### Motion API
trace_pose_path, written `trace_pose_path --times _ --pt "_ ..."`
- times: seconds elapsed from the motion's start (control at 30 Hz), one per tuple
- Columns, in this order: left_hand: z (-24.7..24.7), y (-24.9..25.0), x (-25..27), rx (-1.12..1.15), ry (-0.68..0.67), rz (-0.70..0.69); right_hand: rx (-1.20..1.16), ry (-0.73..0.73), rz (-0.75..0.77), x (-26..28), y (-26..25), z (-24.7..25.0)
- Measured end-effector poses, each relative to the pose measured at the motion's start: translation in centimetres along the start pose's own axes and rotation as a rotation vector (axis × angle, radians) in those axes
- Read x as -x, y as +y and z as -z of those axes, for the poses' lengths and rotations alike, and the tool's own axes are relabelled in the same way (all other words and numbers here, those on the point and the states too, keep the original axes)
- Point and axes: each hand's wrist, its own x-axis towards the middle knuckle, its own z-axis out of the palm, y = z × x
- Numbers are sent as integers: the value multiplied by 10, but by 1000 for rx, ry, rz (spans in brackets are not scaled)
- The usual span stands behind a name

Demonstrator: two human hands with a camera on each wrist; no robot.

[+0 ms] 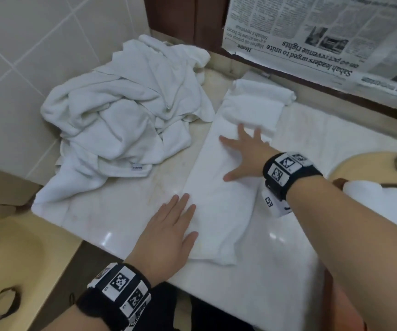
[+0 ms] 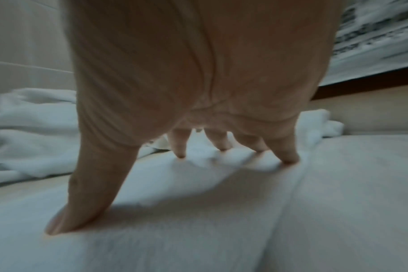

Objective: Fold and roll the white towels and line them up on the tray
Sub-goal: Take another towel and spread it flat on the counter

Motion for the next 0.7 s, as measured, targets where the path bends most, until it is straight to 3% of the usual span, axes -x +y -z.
trace_pose_path --times 0.2,0.33,0.4,0.57,0.7 --pt "22 -19 18 14 44 -230 -294 186 -26 79 -41 -25" --pt "15 -32 29 -17 29 -384 -349 32 -84 160 -68 -77" --pt "5 -36 33 -4 50 -389 -392 3 -151 187 -70 -108" --pt "-4 -36 44 59 108 -347 -600 296 -189 206 -73 -165" --pt "-5 -33 45 48 113 -321 -647 353 -225 201 -73 -178"
